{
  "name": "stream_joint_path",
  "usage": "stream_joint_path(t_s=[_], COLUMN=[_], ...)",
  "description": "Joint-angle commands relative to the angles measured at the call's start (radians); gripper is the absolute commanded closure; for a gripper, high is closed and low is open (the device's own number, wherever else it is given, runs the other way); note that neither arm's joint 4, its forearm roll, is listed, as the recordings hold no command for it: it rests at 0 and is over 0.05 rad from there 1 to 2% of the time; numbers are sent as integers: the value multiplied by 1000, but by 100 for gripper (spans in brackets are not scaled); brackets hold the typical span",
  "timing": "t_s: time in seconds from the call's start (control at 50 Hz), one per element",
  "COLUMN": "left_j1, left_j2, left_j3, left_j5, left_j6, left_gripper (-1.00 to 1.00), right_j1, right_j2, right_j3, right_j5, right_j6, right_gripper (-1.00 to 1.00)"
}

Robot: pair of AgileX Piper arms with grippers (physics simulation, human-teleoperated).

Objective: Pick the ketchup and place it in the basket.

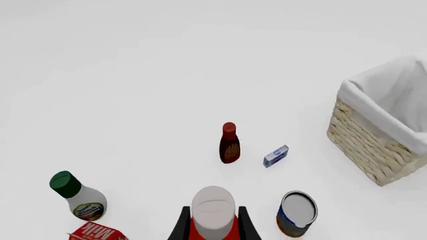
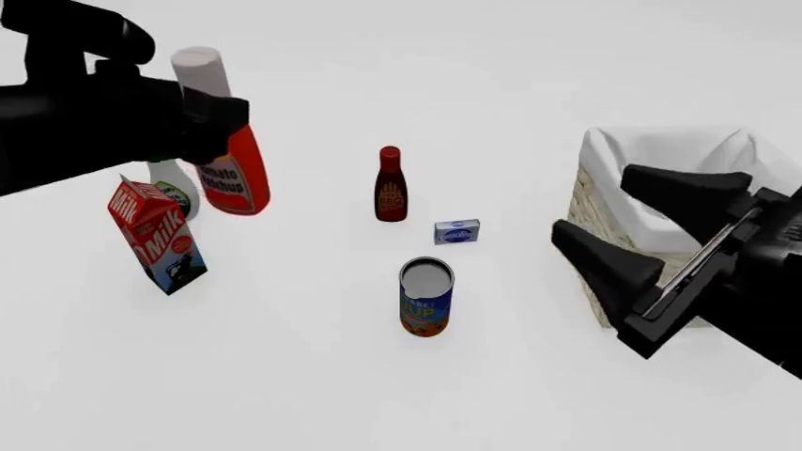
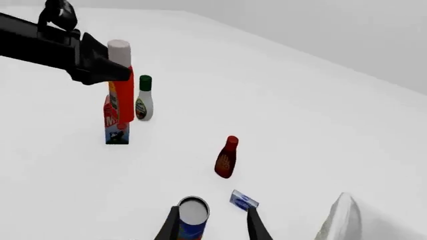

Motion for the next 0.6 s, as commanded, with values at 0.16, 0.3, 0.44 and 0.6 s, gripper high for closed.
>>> stream_joint_path(t_s=[0.16,0.3,0.44,0.6], left_j1=[-65,-87,-112,-124], left_j2=[-13,-13,-18,-21], left_j3=[-11,-2,1,4], left_j5=[38,39,45,50], left_j6=[10,6,-1,-1], left_gripper=[100,100,100,100], right_j1=[139,173,208,240], right_j2=[162,208,246,287], right_j3=[-89,-108,-138,-154], right_j5=[-16,-29,-39,-68], right_j6=[-29,-36,-42,-37], right_gripper=[-100,-100,-100,-100])
